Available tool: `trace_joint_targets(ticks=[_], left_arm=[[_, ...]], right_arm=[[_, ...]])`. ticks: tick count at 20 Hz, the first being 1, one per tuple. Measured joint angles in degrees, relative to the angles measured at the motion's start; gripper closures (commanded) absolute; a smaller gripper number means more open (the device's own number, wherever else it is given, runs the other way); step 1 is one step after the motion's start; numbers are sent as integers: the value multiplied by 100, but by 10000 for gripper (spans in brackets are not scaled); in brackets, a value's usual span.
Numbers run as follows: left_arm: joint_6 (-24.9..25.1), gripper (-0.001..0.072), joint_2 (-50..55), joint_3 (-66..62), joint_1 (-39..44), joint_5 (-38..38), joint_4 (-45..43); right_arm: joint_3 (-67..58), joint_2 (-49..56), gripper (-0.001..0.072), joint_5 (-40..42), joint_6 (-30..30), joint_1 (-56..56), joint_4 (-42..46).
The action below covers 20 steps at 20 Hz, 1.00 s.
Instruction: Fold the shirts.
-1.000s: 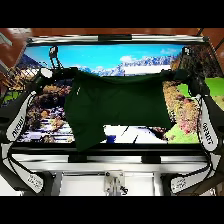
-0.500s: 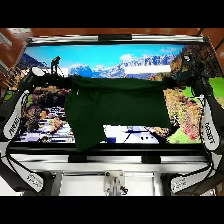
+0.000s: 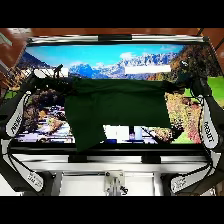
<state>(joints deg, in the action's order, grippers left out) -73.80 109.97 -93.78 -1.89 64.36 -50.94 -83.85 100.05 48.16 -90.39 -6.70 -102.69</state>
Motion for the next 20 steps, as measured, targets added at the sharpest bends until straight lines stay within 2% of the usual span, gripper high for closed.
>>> trace_joint_targets(ticks=[6,7,8,9,10,14,17,20], left_arm=[[-116,659,17,-2,-181,90,-33],[-125,550,33,-2,-186,59,-37],[-127,343,48,0,-179,37,-39],[-136,175,68,-2,-168,7,-28],[-146,156,83,0,-157,13,-20],[-92,169,-9,-26,-249,566,37],[-81,178,-334,26,-518,1261,17],[-42,177,-944,691,-883,1687,-118]], right_arm=[[0,83,645,-42,133,2,201],[0,85,622,-81,151,2,221],[0,87,454,-90,153,2,240],[0,90,245,-109,168,0,262],[0,83,221,-107,166,-2,273],[0,-144,222,365,153,-87,402],[0,-437,222,1311,-2,-420,651],[144,-763,222,2465,-330,-1021,629]])
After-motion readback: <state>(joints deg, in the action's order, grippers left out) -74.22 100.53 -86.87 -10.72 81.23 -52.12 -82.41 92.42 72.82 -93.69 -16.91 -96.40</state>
